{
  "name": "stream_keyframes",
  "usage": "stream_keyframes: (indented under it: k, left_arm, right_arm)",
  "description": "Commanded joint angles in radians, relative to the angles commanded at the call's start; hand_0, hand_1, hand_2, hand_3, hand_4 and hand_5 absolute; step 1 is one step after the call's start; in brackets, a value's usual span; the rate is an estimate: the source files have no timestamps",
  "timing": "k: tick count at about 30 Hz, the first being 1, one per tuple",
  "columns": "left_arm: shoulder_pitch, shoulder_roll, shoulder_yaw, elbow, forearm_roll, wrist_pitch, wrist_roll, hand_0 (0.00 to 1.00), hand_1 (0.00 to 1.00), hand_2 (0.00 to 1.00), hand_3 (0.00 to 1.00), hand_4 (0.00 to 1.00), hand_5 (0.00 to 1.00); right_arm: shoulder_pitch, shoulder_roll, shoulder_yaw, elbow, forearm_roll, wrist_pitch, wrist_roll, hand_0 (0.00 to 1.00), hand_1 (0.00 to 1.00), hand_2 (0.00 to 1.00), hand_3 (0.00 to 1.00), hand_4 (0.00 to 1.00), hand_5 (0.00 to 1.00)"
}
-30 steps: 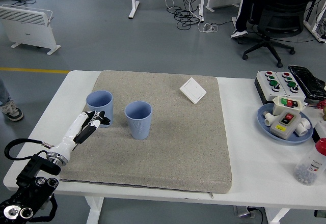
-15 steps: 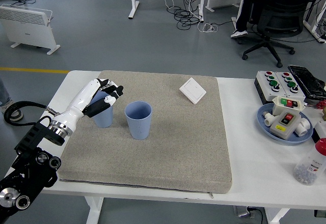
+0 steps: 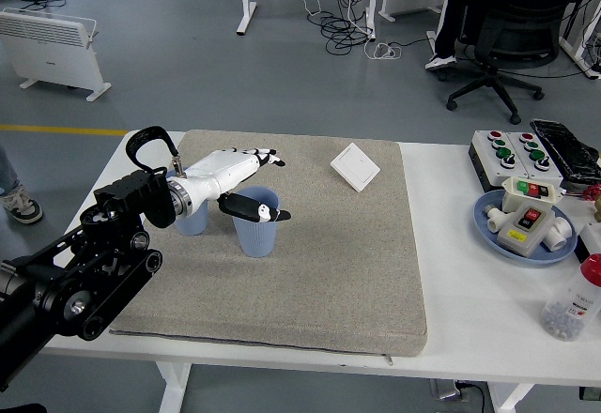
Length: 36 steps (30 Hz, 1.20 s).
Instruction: Push cup pick cup insert cup
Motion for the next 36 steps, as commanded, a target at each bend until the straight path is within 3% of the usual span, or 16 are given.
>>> stream_keyframes:
  k: [4, 8, 11, 12, 17, 18, 23, 24, 29, 30, 35, 36]
  left_arm:
    - [-0.027, -0.018, 0.018, 0.041, 0.023, -0.051, 0.017, 0.961, 0.950, 0.998, 0.941, 0.941, 0.473]
    - [-0.028, -0.028, 0.011, 0.043, 0.076, -0.091, 0.041, 0.962, 0.963, 0.998, 0.948, 0.924, 0.433]
    - [-0.029, -0.031, 0.014, 0.045, 0.088, -0.093, 0.043, 0.962, 0.963, 0.998, 0.948, 0.924, 0.433]
    - [-0.031, -0.032, 0.016, 0.051, 0.091, -0.089, 0.042, 0.968, 0.963, 0.998, 0.953, 0.876, 0.354]
    - [-0.045, -0.043, 0.015, 0.082, 0.092, -0.077, 0.035, 0.968, 0.963, 0.998, 0.953, 0.876, 0.354]
    - [-0.048, -0.045, 0.014, 0.089, 0.091, -0.075, 0.033, 0.934, 0.945, 0.998, 0.944, 0.777, 0.218]
    - [-0.059, -0.054, 0.019, 0.112, 0.084, -0.076, 0.026, 0.934, 0.945, 0.998, 0.944, 0.777, 0.218]
    - [-0.061, -0.056, 0.021, 0.116, 0.084, -0.077, 0.025, 0.850, 0.899, 0.998, 0.934, 0.702, 0.131]
    - [-0.069, -0.059, 0.030, 0.130, 0.092, -0.096, 0.032, 0.850, 0.899, 0.998, 0.934, 0.702, 0.131]
    - [-0.070, -0.059, 0.031, 0.131, 0.093, -0.100, 0.035, 0.713, 0.841, 0.977, 0.921, 0.672, 0.115]
    - [-0.073, -0.060, 0.032, 0.136, 0.096, -0.105, 0.041, 0.713, 0.841, 0.977, 0.921, 0.672, 0.115]
    - [-0.074, -0.060, 0.031, 0.138, 0.097, -0.105, 0.041, 0.563, 0.763, 0.966, 0.868, 0.650, 0.090]
  right_arm:
    - [-0.001, -0.001, -0.002, 0.000, 0.001, 0.000, 0.000, 0.696, 0.600, 0.620, 0.544, 0.108, 0.431]
    - [0.000, -0.003, -0.003, 0.000, -0.001, -0.001, -0.001, 0.696, 0.600, 0.619, 0.545, 0.109, 0.430]
    - [0.000, -0.003, -0.003, 0.000, 0.000, -0.002, -0.001, 0.696, 0.600, 0.619, 0.545, 0.109, 0.430]
    - [0.000, -0.004, -0.004, 0.000, 0.000, -0.001, -0.001, 0.696, 0.595, 0.619, 0.545, 0.109, 0.429]
    - [0.001, -0.004, -0.005, 0.000, -0.003, -0.002, -0.002, 0.696, 0.595, 0.619, 0.545, 0.109, 0.429]
    - [0.001, -0.004, -0.005, 0.000, -0.003, -0.003, -0.002, 0.697, 0.594, 0.618, 0.544, 0.109, 0.429]
    - [0.002, -0.004, -0.005, 0.000, -0.004, -0.003, -0.002, 0.697, 0.594, 0.618, 0.544, 0.109, 0.429]
    - [0.002, -0.004, -0.005, 0.000, -0.004, -0.003, -0.002, 0.697, 0.595, 0.617, 0.544, 0.109, 0.429]
    - [0.003, -0.004, -0.006, 0.000, -0.002, -0.003, -0.001, 0.697, 0.595, 0.617, 0.544, 0.109, 0.429]
    - [0.003, -0.004, -0.006, 0.000, -0.001, -0.004, 0.000, 0.697, 0.593, 0.617, 0.544, 0.110, 0.427]
    - [0.004, -0.004, -0.005, 0.000, -0.002, -0.004, 0.000, 0.697, 0.593, 0.617, 0.544, 0.110, 0.427]
    - [0.004, -0.005, -0.006, 0.000, -0.002, -0.004, 0.000, 0.697, 0.593, 0.614, 0.544, 0.110, 0.427]
